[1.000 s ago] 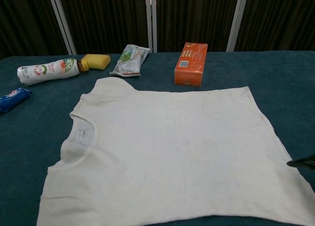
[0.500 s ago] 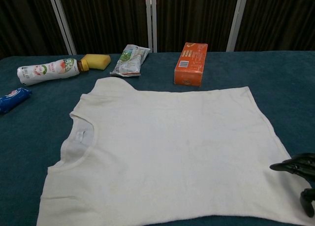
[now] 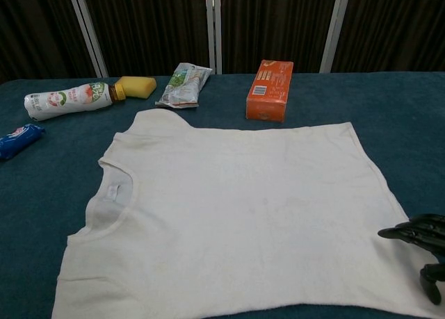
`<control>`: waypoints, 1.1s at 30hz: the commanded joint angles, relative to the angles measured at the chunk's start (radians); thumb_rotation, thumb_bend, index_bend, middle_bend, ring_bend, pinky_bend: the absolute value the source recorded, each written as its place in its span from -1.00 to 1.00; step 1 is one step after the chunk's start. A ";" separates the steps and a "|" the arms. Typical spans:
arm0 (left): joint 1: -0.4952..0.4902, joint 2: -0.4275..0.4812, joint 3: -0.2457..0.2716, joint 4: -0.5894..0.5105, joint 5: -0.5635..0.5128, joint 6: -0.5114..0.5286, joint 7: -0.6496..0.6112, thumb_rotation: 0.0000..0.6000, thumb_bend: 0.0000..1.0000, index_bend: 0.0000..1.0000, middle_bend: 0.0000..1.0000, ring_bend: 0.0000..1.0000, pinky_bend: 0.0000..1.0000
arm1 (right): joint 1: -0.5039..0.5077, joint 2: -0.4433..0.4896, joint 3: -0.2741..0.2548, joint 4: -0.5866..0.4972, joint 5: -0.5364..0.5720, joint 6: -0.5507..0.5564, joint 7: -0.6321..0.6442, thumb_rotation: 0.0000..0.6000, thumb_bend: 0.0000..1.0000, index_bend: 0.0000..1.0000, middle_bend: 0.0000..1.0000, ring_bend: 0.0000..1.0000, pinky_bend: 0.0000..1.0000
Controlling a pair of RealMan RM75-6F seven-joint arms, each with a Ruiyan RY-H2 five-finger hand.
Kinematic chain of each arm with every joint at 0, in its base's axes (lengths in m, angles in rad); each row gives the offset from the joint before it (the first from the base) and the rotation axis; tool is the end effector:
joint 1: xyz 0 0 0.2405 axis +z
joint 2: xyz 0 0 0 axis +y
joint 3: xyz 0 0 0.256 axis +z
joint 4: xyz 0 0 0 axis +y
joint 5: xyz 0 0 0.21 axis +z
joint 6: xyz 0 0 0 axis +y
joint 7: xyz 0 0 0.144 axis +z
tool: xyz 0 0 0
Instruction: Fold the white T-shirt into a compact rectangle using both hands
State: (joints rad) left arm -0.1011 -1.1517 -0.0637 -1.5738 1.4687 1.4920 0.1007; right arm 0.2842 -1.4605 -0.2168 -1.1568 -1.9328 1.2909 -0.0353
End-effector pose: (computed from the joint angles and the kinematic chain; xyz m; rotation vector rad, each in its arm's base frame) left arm -0.3153 0.1894 0.1569 -1.3850 -0.8122 -0.8370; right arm -0.3054 -0.1652 0.0060 2.2334 -0.6726 0.8011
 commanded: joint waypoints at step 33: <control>-0.050 -0.042 0.141 0.040 0.309 -0.018 -0.182 1.00 -1.00 -0.21 -1.00 -1.00 -1.00 | -0.008 -0.044 -0.007 0.053 0.010 0.103 0.062 1.00 -0.10 0.39 -0.89 -1.00 -1.00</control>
State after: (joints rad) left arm -0.1307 -1.1629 0.0337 -1.5652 1.6974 1.4765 -0.0182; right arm 0.2768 -1.5035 -0.2240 -1.1047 -1.9231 1.3922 0.0287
